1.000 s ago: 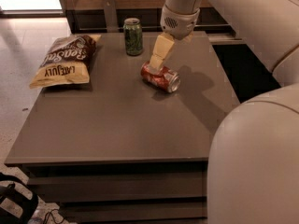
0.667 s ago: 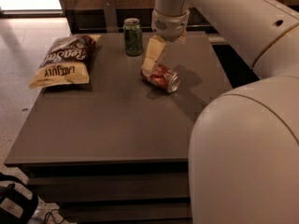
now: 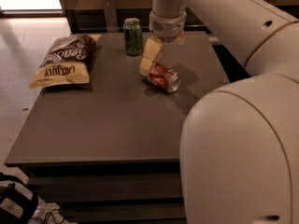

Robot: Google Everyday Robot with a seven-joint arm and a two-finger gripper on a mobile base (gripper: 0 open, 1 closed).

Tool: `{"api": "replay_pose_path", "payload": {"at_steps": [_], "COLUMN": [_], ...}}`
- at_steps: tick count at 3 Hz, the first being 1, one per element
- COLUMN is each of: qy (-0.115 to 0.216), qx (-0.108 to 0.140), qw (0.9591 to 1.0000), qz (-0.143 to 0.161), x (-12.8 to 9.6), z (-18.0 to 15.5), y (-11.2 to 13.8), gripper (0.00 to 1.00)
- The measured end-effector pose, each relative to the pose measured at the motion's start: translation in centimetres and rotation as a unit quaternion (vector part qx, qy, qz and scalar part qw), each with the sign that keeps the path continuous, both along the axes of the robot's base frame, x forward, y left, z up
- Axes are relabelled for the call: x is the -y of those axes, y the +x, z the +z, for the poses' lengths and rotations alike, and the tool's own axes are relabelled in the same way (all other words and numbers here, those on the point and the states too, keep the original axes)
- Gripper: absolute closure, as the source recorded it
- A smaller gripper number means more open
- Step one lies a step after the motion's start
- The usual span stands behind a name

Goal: Place coke can upright

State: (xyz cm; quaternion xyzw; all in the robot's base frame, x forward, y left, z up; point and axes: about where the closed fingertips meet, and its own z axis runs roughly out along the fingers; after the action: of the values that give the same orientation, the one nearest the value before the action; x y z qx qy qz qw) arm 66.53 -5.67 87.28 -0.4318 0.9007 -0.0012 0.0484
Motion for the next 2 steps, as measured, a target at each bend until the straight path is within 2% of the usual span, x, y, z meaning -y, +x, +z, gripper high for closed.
{"api": "replay_pose_path", "payload": {"at_steps": [2], "qy": [0.007], "qx": [-0.017], "qw": [0.9987], "qz": [-0.047], "x": [-0.3], "z": [-2.3], "y": [1.3], "gripper": [0.00]}}
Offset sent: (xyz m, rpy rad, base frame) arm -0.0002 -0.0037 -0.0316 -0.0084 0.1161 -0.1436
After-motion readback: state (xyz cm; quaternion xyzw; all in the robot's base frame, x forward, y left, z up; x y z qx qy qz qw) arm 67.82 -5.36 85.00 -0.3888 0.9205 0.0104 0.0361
